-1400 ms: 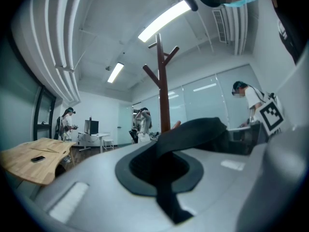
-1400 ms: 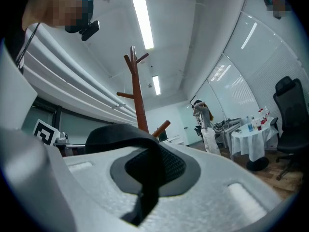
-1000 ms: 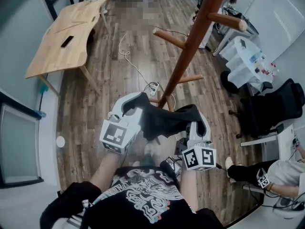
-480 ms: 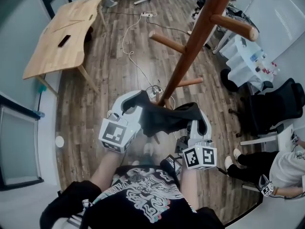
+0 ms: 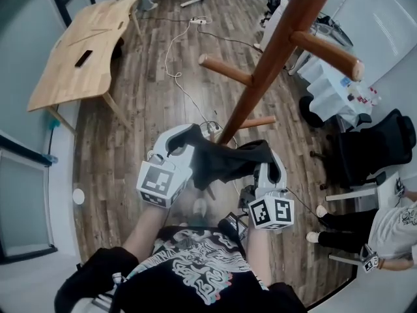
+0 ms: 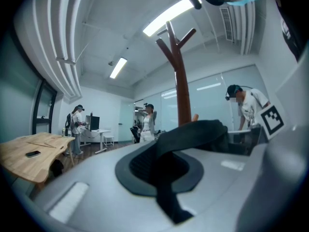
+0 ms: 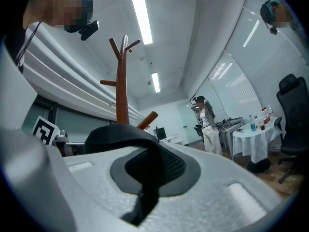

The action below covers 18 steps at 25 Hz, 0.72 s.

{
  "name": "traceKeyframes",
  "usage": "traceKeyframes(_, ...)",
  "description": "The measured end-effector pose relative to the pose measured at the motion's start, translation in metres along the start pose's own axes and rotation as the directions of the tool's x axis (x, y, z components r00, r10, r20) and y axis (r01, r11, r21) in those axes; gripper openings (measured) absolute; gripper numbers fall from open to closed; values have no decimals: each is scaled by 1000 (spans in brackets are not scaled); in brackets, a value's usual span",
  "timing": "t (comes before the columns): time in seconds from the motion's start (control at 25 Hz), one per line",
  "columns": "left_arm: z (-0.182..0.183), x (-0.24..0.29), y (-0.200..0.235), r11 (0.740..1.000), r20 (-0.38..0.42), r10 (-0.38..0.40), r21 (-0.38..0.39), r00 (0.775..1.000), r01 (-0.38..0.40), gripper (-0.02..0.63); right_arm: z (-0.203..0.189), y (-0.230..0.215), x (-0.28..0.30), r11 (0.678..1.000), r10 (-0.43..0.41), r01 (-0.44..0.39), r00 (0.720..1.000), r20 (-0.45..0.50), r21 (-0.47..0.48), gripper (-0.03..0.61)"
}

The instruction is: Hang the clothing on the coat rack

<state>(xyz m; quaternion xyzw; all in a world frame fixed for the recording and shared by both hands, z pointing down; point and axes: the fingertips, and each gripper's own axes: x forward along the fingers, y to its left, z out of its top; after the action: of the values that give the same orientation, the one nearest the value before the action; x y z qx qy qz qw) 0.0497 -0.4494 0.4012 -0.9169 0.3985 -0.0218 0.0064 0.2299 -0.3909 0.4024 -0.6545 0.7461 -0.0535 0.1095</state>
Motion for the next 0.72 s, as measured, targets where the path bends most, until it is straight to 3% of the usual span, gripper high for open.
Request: traceKeyframes(0.72, -35, 26, 16, 997, -70, 10, -79, 997, -15, -6, -49, -17, 31, 1000, -3, 4, 994, -110, 14, 11)
